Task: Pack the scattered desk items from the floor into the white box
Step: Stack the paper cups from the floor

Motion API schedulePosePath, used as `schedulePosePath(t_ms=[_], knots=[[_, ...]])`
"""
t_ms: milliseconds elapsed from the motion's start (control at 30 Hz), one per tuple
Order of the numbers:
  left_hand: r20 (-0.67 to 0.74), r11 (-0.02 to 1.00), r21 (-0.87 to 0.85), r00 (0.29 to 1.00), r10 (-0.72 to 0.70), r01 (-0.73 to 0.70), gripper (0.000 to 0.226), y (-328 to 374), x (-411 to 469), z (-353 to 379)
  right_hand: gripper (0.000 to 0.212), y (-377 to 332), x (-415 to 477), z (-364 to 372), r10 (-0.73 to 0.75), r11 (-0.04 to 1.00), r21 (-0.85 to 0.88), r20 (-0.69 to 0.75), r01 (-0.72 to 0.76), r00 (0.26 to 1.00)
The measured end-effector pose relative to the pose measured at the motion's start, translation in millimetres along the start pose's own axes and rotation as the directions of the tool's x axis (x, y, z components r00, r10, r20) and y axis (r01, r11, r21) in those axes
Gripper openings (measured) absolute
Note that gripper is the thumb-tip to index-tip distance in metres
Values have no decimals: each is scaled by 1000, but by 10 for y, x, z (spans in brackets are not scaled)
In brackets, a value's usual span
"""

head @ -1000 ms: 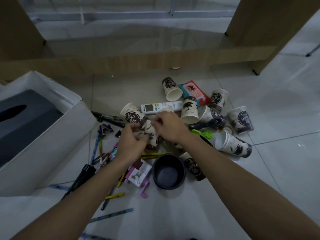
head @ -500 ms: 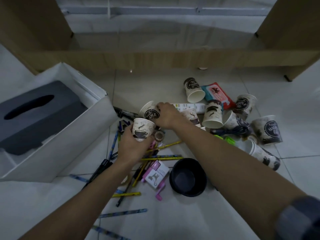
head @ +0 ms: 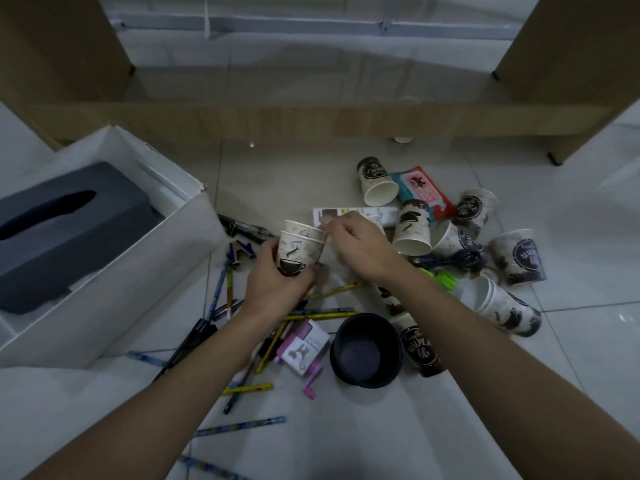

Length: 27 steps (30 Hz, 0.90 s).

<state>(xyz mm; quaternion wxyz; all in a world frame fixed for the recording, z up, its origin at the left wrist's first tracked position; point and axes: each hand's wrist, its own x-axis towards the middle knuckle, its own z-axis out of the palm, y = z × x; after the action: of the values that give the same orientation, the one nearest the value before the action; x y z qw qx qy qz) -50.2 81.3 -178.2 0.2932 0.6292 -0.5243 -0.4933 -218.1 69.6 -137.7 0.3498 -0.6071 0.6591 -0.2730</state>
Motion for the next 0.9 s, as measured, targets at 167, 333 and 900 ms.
schedulePosePath(t_ms=[167, 333, 900], knots=[[79, 1000, 11, 997, 7, -8, 65, 53, -26, 112, 51, 436, 164, -263, 35, 853, -515, -109, -86, 993], [105, 996, 68, 994, 43, -50, 74, 89, -21, 196, 35, 515, 261, -350, 84, 905, -403, -153, -139, 985], [94, 990, 68, 989, 113, -120, 79, 106, 6, 149, 24, 208, -167, -338, -71, 997, -38, -141, 67, 987]])
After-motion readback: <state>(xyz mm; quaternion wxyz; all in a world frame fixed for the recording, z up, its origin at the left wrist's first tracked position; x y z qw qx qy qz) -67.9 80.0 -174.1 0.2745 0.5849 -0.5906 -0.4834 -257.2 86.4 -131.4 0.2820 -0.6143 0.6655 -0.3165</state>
